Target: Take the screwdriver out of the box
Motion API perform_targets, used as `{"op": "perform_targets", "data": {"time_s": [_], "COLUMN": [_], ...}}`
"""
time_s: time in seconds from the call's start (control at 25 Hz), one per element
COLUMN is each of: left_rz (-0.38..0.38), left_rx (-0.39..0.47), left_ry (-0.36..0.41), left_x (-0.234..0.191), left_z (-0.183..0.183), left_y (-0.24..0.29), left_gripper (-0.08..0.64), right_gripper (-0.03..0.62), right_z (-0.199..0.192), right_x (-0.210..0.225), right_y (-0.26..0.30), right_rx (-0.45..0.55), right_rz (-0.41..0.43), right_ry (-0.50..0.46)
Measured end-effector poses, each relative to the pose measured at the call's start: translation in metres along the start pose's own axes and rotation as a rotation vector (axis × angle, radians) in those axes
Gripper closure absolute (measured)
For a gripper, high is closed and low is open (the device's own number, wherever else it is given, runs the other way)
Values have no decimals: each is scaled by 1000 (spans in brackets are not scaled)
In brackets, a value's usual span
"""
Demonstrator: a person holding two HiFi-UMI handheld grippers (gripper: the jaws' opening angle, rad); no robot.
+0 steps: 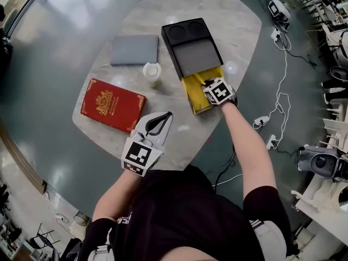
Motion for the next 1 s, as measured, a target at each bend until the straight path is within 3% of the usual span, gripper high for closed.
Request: {"op": "perform_targets", "data": {"time_s": [0.4, 0.6, 1.0], "left_rz": [25, 47, 92], "left_rx": [20, 30, 55], "left_ry": [20, 28, 51], "left_x": [19, 26, 39], "left_z": [17, 22, 37], "left_y": [-22, -32, -55], "left_gripper": [565, 565, 565], "right_gripper": [506, 506, 506], "right_z": [-11, -18, -28], "right_x": [-15, -20, -50], "right_y": [-42, -66, -140], "right_rx": [-48, 2, 221], "right_rz": [3, 32, 100], "right_ry": [-150, -116, -21]}}
Point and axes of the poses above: the fingertips, and each gripper's own axes: y forward along the fingers, x to its right, z out of its top, the point moved 6 cm from there along -y, backward along the fingers, and after that the axes turned 1 degree about y, right-handed, at the moved point
